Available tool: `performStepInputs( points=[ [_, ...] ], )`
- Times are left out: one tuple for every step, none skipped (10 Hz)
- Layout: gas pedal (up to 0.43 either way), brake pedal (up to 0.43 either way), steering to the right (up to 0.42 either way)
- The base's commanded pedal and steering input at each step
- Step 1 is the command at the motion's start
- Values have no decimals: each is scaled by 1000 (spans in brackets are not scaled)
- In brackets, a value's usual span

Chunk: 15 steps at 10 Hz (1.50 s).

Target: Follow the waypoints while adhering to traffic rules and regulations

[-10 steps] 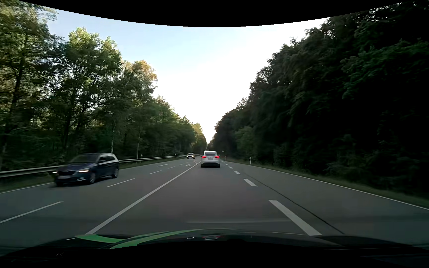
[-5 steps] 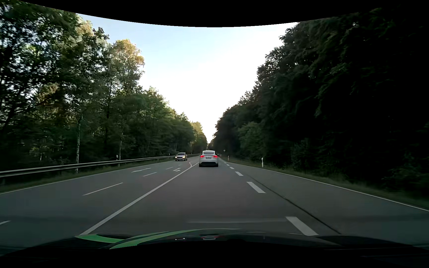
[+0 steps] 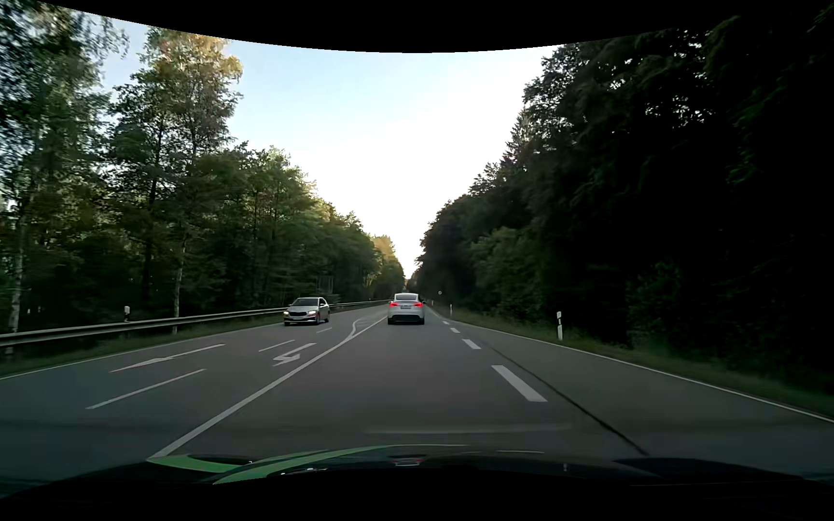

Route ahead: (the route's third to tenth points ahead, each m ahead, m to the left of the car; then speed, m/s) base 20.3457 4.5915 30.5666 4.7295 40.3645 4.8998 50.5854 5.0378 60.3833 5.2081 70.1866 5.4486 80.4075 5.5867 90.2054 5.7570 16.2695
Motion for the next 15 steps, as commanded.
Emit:
performStepInputs(
  points=[
    [220, 0, -3],
    [220, 0, -3],
    [220, 0, -2],
    [220, 0, -2],
    [220, 0, -2],
    [220, 0, -2],
    [220, 0, -1],
    [220, 0, -1],
    [220, 0, -1],
    [220, 0, -2],
    [220, 0, -2],
    [228, 0, -2],
    [228, 0, -2],
    [228, 0, -1],
    [228, 0, -1]
  ],
)
